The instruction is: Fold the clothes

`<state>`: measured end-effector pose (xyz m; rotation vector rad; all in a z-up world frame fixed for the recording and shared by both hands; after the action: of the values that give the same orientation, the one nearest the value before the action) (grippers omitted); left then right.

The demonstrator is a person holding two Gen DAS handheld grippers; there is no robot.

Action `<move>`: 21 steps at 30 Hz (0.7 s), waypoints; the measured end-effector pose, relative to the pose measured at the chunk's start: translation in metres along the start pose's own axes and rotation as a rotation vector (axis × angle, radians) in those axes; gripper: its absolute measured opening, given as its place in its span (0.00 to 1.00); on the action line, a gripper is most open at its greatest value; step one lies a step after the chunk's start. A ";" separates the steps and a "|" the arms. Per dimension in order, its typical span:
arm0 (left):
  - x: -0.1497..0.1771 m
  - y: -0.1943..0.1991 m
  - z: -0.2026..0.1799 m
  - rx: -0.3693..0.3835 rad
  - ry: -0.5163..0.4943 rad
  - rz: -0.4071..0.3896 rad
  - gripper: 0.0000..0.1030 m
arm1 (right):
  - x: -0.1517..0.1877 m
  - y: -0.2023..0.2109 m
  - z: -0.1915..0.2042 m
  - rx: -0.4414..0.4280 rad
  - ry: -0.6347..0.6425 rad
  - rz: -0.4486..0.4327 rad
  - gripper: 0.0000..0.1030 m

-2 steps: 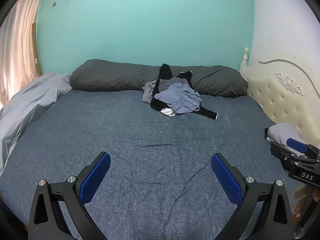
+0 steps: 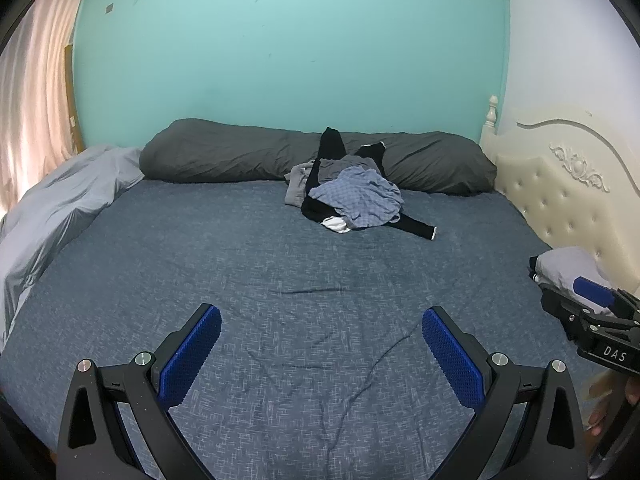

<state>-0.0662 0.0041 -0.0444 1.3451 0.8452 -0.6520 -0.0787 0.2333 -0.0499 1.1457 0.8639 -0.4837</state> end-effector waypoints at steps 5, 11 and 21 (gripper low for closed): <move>0.000 0.001 -0.002 0.001 -0.004 0.000 1.00 | 0.001 0.000 -0.001 0.006 0.003 0.010 0.85; -0.001 0.000 0.001 0.005 0.004 0.004 1.00 | 0.000 0.001 -0.001 -0.005 -0.005 0.004 0.85; -0.001 -0.001 0.000 -0.004 -0.001 -0.004 1.00 | 0.001 0.001 -0.002 -0.005 -0.006 0.001 0.85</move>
<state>-0.0673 0.0039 -0.0444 1.3396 0.8482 -0.6541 -0.0779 0.2360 -0.0505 1.1396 0.8584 -0.4838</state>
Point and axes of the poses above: each gripper's, at about its wrist camera, not at the fingertips, and y roughly against the way its jaws point, z to its left, x to its underside, the point moved 8 cm from there along -y, roughly the way its jaws point, and after that the axes turned 10 degrees about -x, right-handed, at the moved point
